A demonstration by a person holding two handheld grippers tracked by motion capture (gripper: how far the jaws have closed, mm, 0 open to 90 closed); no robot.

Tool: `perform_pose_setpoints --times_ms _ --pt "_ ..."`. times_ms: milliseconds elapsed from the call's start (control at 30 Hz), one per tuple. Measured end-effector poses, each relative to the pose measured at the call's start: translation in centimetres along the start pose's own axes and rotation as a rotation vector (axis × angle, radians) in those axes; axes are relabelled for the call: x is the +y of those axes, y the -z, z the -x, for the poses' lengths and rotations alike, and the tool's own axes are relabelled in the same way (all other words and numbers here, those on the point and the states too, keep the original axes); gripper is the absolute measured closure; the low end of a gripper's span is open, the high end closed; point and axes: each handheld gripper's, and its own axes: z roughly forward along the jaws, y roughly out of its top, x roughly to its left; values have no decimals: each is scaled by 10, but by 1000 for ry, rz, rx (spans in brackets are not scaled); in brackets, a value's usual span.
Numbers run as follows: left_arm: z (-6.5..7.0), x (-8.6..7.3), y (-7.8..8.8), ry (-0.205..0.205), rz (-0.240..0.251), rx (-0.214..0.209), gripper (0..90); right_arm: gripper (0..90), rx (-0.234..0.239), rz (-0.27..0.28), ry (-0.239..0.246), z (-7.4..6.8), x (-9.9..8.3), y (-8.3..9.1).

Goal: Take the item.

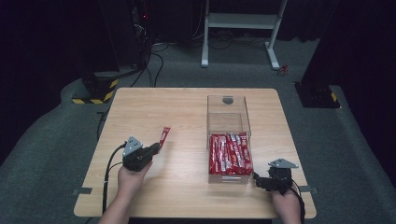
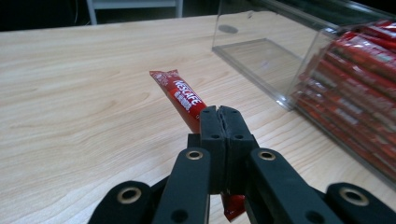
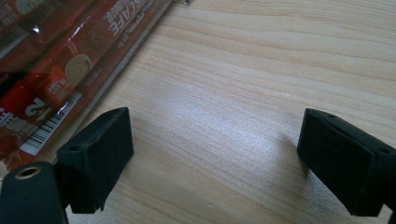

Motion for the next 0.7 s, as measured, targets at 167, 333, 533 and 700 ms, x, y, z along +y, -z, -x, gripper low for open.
perform_pose_setpoints --times_ms 167,333,533,700 --pt "2 -3 -14 1 -23 -5 893 103 1 0 1 0 0 0" --pt "8 -9 -29 -10 -64 -14 893 103 3 0 2 0 0 0" --pt "17 -15 -41 -28 -116 -23 891 103 4 -1 4 0 0 0" --pt "22 -17 -48 -39 -149 -25 889 102 4 -1 6 0 0 0"
